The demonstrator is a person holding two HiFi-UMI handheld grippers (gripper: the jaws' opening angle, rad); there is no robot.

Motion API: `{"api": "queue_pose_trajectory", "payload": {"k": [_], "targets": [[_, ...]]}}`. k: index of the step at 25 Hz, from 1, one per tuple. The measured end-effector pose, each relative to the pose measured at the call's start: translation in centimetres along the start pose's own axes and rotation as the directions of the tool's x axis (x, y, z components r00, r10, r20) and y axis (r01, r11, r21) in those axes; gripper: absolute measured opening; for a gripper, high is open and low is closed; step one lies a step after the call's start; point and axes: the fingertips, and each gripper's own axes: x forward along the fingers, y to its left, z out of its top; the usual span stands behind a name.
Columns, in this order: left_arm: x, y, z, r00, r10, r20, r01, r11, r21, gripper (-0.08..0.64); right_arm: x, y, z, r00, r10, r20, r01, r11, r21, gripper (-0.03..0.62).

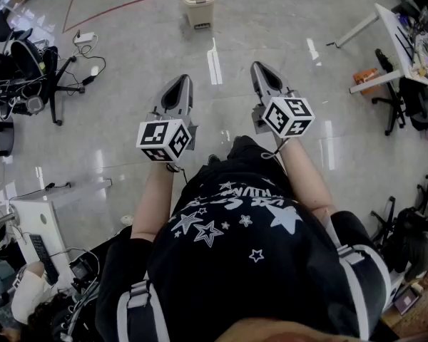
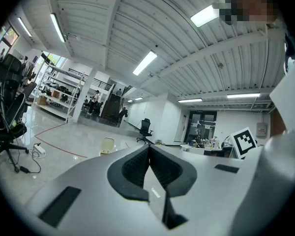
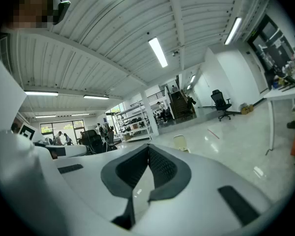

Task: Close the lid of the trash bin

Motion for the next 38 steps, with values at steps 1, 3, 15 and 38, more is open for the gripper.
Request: {"api": "queue_pose_trajectory", "payload": {"k": [1,3,15,38], "targets": [[0.0,0.0,-0.1,1.000,0.000,-0.002,0.000,1.000,0.002,0.012,0.1,-0.1,0.0,1.000,0.002,-0.001,-0.002,1.000,0.002,0.006],[0.1,0.1,-0.2,1.000,0.002,-0.002,-0.002,1.000,0.009,0.012,0.5,-0.4,0.1,1.000,0.005,-0.001,-0.005,1.000,0.004,0.006],[6.8,4.9,1.1,0.997,0.075,-0.001,-0.075,0.997,0.011,0.012,9.4,-5.9,2.4,1.000,0.000,0.023,-0.001,0.999,0.033,0.006],[31.1,8.5,4.3,0.982,0.188,0.011,-0.189,0.979,0.077,0.012,27.9,-23.3,8.9,0.996,0.087,-0.032,-0.083,0.990,0.116,0.006]]}}
